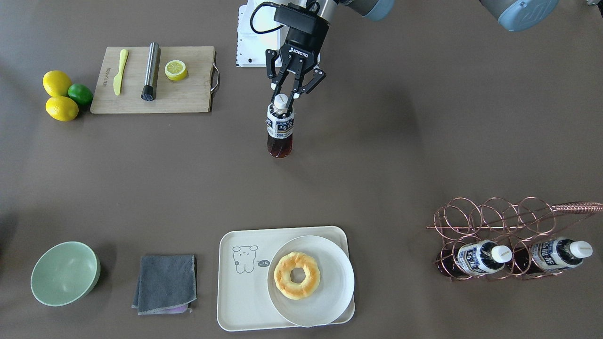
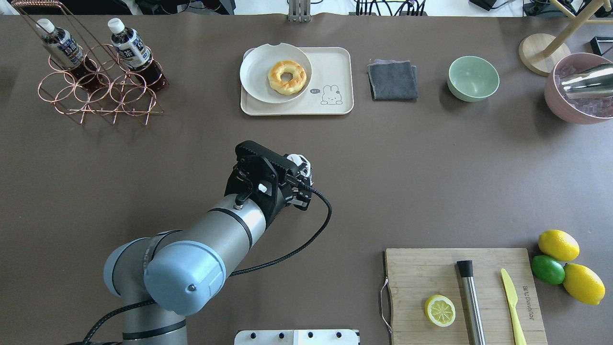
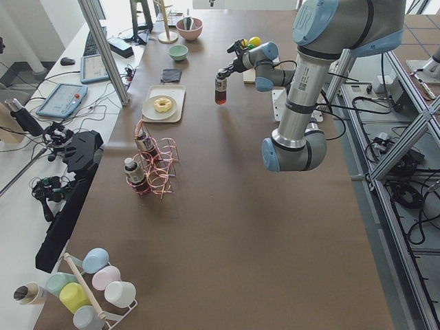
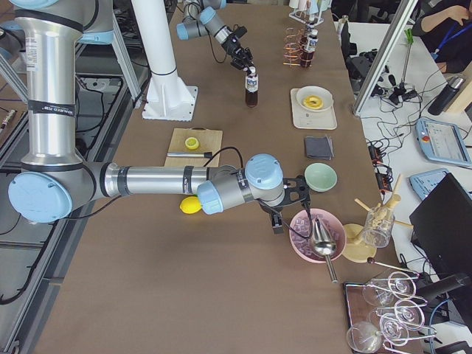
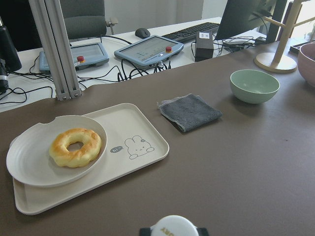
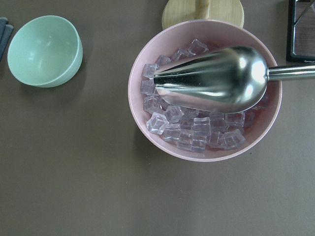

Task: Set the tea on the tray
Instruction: 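Set the tea bottle upright on the table and open the left gripper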

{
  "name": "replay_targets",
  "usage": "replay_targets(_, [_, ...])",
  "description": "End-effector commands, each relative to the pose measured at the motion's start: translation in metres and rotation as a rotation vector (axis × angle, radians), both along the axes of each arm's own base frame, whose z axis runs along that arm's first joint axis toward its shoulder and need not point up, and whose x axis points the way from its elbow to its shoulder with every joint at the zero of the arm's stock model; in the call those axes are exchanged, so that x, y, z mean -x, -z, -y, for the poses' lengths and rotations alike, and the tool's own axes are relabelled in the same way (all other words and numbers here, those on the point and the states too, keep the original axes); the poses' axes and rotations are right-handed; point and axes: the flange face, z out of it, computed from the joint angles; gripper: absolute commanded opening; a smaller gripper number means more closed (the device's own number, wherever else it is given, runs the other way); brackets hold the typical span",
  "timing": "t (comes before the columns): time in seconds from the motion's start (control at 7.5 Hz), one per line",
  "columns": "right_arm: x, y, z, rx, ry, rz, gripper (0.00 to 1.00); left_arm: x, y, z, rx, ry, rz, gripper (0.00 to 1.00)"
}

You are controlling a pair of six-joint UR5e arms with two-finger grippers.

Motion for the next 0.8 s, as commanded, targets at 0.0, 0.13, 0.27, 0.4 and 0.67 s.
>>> replay_targets(0.0, [0.0,0.0005,-0.0002,-0.001,0.0,0.0,1.0,-0.015,-0.006,-0.0078,-0.005,0.016,0.026,0.0])
replay_targets(0.13, [0.0,-0.0003,-0.0002,0.001,0.0,0.0,1.0,-0.017,-0.0074,-0.0101,-0.004,0.012,0.029,0.0])
replay_targets(0.27, [0.0,0.0005,-0.0002,-0.001,0.0,0.0,1.0,-0.0164,-0.0069,-0.0102,-0.005,0.012,0.028,0.0])
replay_targets(0.4, [0.0,-0.0003,-0.0002,0.001,0.0,0.0,1.0,-0.0163,-0.0069,-0.0101,-0.005,0.013,0.028,0.0])
replay_targets(0.67, [0.0,-0.0003,-0.0002,0.001,0.0,0.0,1.0,-0.0161,-0.0114,-0.0093,-0.012,0.012,0.046,0.75])
